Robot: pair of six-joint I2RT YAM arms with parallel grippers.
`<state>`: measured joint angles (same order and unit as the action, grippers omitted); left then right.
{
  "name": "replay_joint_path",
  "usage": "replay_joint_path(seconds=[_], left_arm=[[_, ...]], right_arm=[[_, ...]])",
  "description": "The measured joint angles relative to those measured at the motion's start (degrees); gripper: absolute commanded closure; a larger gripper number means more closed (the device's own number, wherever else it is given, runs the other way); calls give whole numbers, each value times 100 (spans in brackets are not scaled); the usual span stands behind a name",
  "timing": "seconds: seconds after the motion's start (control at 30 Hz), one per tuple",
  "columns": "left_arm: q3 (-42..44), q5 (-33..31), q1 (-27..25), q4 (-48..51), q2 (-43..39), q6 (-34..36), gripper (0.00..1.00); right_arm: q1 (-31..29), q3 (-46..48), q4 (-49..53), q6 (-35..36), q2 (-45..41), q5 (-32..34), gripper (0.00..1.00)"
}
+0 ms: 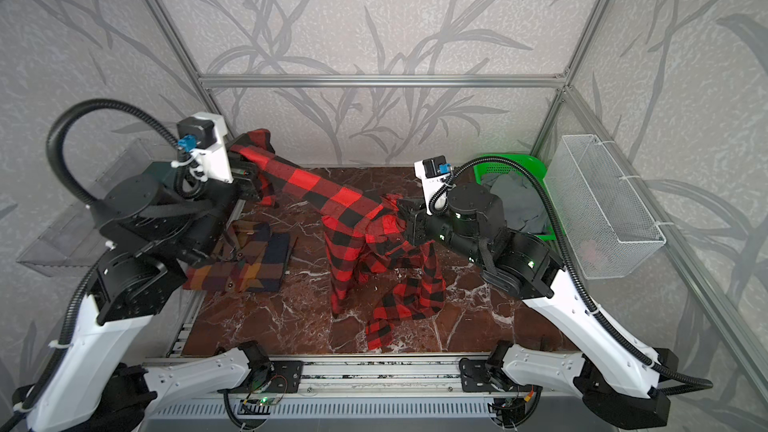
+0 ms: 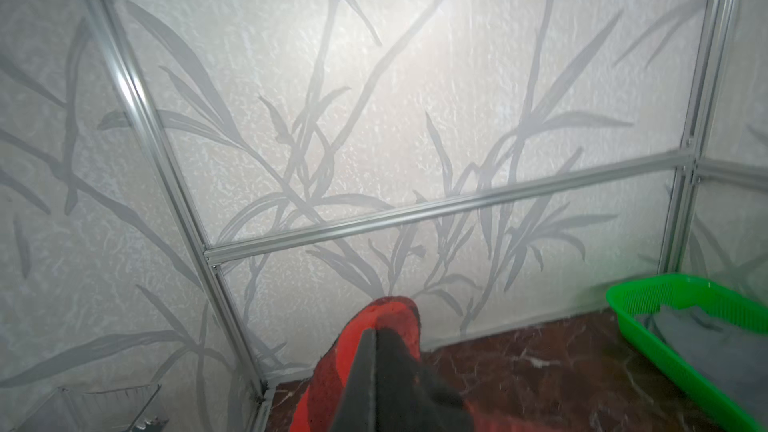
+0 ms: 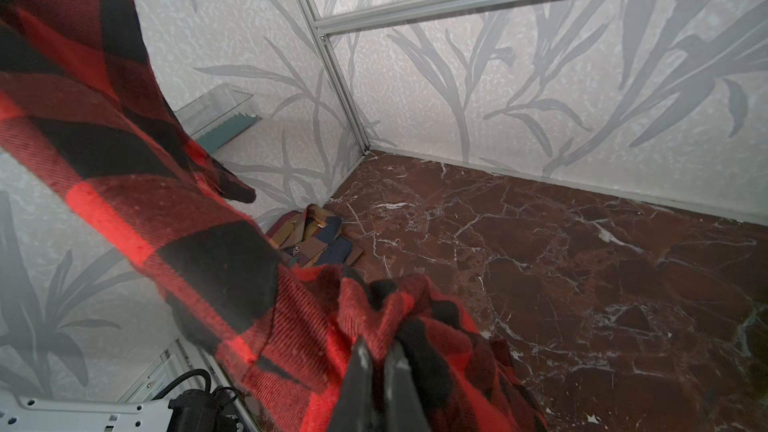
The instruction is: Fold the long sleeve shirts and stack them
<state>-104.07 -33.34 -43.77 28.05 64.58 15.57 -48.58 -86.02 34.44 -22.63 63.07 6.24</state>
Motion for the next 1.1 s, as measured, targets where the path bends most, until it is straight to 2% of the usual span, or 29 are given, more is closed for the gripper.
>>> replay_joint_path(seconds=[0.1,0.17,0.43,0.6,0.8,0.93,1.1], left_arm=[[-955,144,2,555,796,153,100],[-1207,203,0,772,1082,251,100],[-1613,131,-212,1274,1561,612,100],[-1829,-153,-404,1281,1711,820,100],[-2096,-592,-452,1272,1899,822,100],[-2385,-859,-452,1370,2092,584,100],[-2889,-1353,-452,1681,2430,63,100]], right_arm=[[374,149,109,11,-61,-151,60],[560,177,243,46,-85,-219,48],[616,177,476,474,-92,-671,26],[275,450,203,595,-98,-885,21],[-811,1550,-568,437,-83,-452,23],[-1679,2033,-1075,116,149,232,26],[-2629,2188,-1716,-404,752,1252,26]])
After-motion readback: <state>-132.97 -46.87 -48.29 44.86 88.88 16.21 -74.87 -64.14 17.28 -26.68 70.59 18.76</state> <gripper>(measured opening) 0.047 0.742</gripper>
